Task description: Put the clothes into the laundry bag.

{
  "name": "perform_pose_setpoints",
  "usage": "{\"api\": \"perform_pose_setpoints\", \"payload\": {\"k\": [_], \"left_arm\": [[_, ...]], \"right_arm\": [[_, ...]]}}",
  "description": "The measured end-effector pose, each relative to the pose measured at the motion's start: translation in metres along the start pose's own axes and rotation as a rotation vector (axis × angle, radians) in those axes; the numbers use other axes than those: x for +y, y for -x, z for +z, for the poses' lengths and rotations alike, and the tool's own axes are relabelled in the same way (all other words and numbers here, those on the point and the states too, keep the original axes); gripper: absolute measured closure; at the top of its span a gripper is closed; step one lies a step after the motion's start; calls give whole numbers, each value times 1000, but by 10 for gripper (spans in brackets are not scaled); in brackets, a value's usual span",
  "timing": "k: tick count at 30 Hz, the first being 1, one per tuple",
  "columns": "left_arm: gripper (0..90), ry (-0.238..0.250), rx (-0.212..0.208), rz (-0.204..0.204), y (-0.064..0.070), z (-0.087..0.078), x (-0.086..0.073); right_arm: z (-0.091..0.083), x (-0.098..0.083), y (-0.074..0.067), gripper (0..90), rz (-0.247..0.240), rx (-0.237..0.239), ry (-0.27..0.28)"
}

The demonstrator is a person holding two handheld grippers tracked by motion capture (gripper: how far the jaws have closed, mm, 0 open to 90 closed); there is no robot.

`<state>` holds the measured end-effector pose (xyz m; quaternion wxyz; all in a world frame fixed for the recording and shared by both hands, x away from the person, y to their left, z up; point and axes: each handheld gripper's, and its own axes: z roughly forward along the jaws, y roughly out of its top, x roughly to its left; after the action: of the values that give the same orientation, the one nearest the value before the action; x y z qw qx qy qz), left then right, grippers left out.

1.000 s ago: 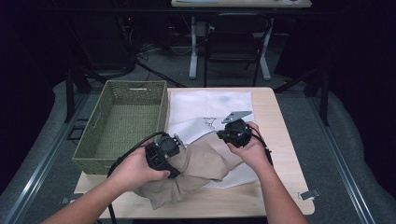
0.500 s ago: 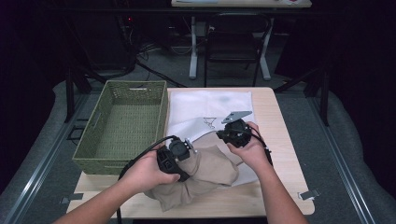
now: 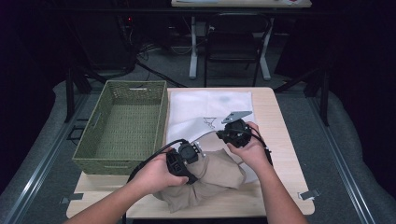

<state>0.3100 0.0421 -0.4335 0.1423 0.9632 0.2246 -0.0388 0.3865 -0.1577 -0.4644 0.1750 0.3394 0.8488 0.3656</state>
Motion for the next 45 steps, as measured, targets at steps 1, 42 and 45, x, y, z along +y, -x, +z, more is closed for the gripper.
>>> {"api": "perform_pose_setpoints", "payload": {"k": [1, 42, 45], "left_arm": [[640, -1, -5, 1, 0, 4, 2], [640, 22, -35, -59, -18, 57, 6], [640, 21, -30, -61, -17, 59, 6]], "right_arm": [[0, 0, 0, 881, 1, 2, 1], [-11, 5, -2, 881, -13, -7, 26], [-13, 5, -2, 881, -10, -8, 33]]}}
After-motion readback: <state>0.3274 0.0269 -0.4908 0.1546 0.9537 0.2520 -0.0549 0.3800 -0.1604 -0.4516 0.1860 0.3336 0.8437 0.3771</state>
